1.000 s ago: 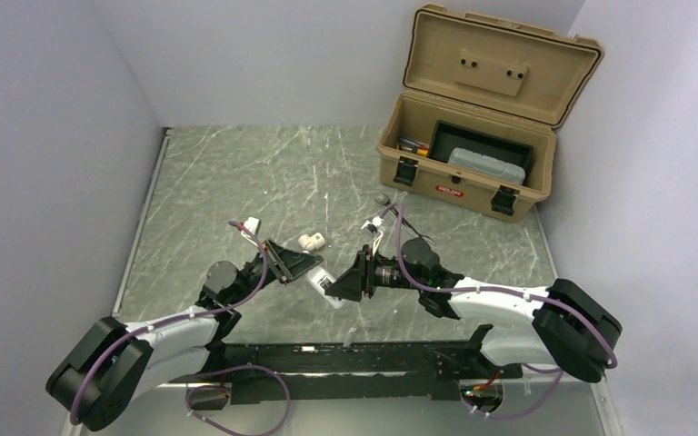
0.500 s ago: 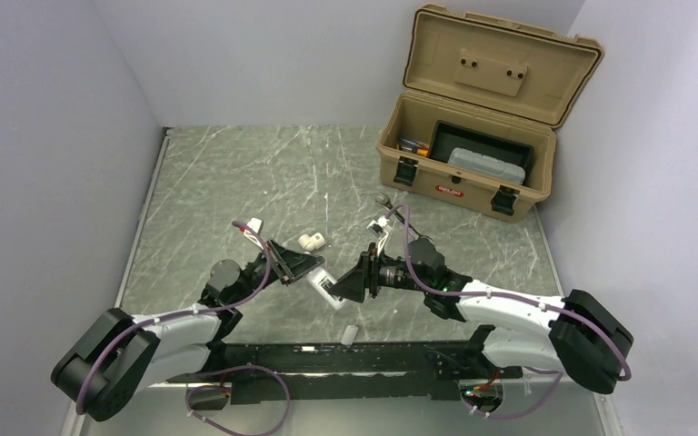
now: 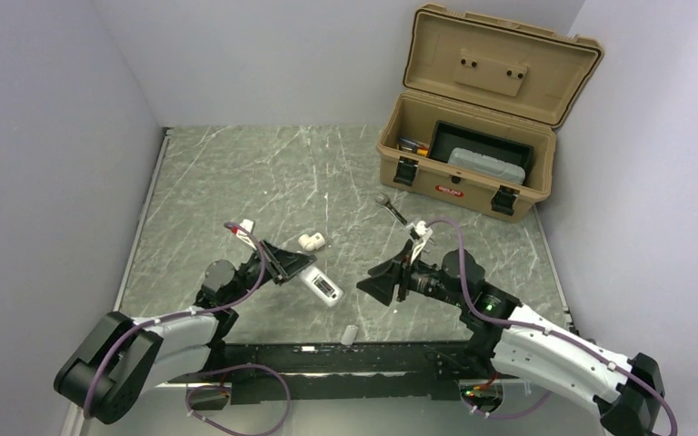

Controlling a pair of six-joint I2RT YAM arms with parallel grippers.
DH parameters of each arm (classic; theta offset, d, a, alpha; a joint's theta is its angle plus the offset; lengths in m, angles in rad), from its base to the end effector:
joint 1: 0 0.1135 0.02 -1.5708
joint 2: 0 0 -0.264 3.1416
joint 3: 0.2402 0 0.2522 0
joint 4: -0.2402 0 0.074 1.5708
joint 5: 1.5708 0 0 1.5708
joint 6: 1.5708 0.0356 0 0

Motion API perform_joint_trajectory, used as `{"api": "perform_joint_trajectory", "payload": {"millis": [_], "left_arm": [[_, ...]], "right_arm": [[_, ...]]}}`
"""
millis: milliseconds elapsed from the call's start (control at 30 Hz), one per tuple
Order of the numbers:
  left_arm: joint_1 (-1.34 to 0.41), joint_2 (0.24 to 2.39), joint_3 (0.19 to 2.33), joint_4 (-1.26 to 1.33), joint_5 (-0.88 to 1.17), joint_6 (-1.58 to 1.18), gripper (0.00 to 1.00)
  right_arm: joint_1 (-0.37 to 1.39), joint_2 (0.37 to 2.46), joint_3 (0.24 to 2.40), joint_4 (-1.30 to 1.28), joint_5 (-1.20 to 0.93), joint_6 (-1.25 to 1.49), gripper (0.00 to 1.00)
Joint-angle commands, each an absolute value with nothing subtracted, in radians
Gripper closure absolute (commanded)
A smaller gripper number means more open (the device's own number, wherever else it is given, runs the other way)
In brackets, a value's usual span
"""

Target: Load the batteries into the remote control

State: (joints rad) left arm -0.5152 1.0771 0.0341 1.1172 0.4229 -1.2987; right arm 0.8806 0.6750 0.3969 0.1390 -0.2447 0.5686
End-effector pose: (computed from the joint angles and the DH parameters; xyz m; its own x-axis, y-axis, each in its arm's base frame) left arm 0.1462 -0.0996 0.1725 -0.7585 -0.5799 -0.2973 0.2786 0.1239 -0.9524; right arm 0.1038 0.1392 0.2539 -0.5595 0.1429 -0.8164 -0.7116 0.4222 0.5616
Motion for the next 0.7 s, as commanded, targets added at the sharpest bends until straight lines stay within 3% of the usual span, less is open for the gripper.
{"api": "perform_joint_trajectory", "payload": {"millis": [0,300,667], "left_arm": [[-0.446,1.066,0.012,1.163,0.497,-1.285,1.0],[-0.38,0.979,0.003,1.006,0.55,-1.228,1.0],[-0.35,0.89,-0.025,0.892,0.564,-1.193,1.0]], "right_arm": [[0.877,0.679,0.384,-0.057,-0.322,0.452,0.41],[0.897,0.833,0.4,-0.035,-0.533,0.28,0.48],[1.038,1.158,0.574,-0.077,-0.402,0.068,0.45]]}}
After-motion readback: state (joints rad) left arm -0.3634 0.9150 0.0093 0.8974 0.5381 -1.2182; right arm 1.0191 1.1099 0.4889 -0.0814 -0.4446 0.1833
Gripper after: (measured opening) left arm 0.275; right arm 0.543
